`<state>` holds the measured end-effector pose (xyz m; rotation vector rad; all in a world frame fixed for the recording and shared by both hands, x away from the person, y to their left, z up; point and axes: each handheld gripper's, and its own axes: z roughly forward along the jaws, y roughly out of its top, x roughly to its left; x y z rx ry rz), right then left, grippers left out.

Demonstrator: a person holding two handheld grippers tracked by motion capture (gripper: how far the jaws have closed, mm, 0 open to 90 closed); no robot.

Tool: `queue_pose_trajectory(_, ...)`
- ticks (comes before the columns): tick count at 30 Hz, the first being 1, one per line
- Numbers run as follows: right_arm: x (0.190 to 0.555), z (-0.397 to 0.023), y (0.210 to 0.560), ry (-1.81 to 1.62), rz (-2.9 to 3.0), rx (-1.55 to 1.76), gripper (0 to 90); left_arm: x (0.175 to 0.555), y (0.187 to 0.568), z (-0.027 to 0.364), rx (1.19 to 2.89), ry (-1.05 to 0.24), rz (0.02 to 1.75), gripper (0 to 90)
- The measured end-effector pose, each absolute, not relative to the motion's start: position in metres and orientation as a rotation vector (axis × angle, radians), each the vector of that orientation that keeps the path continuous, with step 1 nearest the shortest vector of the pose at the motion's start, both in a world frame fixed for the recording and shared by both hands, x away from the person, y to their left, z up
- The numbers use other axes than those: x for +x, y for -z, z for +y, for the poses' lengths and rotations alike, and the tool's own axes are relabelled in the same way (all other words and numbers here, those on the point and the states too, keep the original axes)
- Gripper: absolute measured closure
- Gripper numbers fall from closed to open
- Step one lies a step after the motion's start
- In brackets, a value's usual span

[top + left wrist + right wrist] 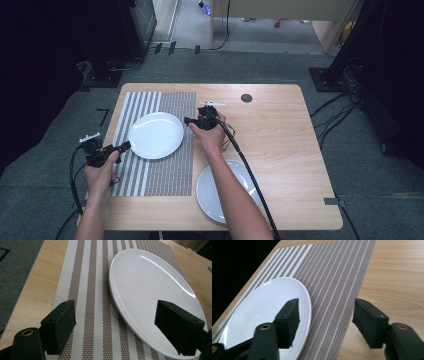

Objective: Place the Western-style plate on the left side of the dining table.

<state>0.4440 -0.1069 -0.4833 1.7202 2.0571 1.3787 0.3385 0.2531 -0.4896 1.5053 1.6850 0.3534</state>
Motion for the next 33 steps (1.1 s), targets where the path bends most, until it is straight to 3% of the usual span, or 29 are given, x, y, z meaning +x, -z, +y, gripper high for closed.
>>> queue_pose_trajectory(8,0.426,-0.135,0.472,-1.391,2.041,1.715,26.9,0.324,0.488,0.249,1.541,-0.372,1.674,16.8)
queue_pose_trajectory(33,0.358,-0.217,0.47,-1.218,1.984,1.65,26.5,0.274,0.494,0.235,1.628,-0.375,1.627,14.9)
